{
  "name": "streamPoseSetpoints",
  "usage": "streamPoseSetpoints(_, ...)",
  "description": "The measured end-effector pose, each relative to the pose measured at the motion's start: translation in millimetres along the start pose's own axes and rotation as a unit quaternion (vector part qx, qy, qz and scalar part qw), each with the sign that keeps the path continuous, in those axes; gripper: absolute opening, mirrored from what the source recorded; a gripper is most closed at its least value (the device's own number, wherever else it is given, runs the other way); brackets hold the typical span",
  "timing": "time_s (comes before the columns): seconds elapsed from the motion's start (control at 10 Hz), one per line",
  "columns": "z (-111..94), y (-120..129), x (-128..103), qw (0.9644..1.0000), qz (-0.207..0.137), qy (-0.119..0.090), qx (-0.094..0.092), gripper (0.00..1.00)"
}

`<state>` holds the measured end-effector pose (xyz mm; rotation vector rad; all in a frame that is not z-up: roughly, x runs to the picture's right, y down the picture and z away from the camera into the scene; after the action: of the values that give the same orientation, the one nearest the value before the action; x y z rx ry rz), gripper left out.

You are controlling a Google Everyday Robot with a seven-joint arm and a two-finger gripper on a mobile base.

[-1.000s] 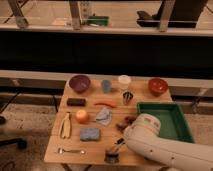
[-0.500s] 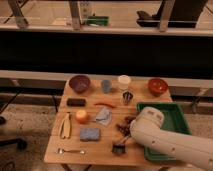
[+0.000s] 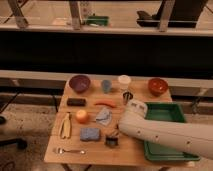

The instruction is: Wipe table surface with brush

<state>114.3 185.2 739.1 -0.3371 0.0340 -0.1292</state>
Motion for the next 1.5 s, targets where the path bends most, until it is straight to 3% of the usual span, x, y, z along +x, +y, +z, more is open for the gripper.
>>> streamPoseSetpoints(0.4, -24.2, 49.2, -19.4, 0.9993, -0.019, -0.028, -0.011, 0.00)
streamPoseSetpoints(0.5, -30.3, 68.5, -22.8, 0.9989, -0.023, -0.033, -0.026, 0.00)
streamPoseSetpoints(0.6, -36.7, 84.5, -24.1, 0.9984, -0.027, -0.034, -0.037, 0.00)
streamPoseSetpoints(0.8, -41.8, 96.0, -20.4, 0.9984, -0.025, -0.030, -0.041, 0.00)
streamPoseSetpoints(1.0, -41.0, 89.2, -9.2, 0.9989, -0.017, -0.019, -0.038, 0.00)
streamPoseSetpoints(1.2, -39.8, 61.4, 6.0, 0.9997, -0.005, -0.007, -0.025, 0.00)
streamPoseSetpoints(1.5, -45.5, 36.6, 7.4, 0.9999, -0.008, -0.001, -0.012, 0.00)
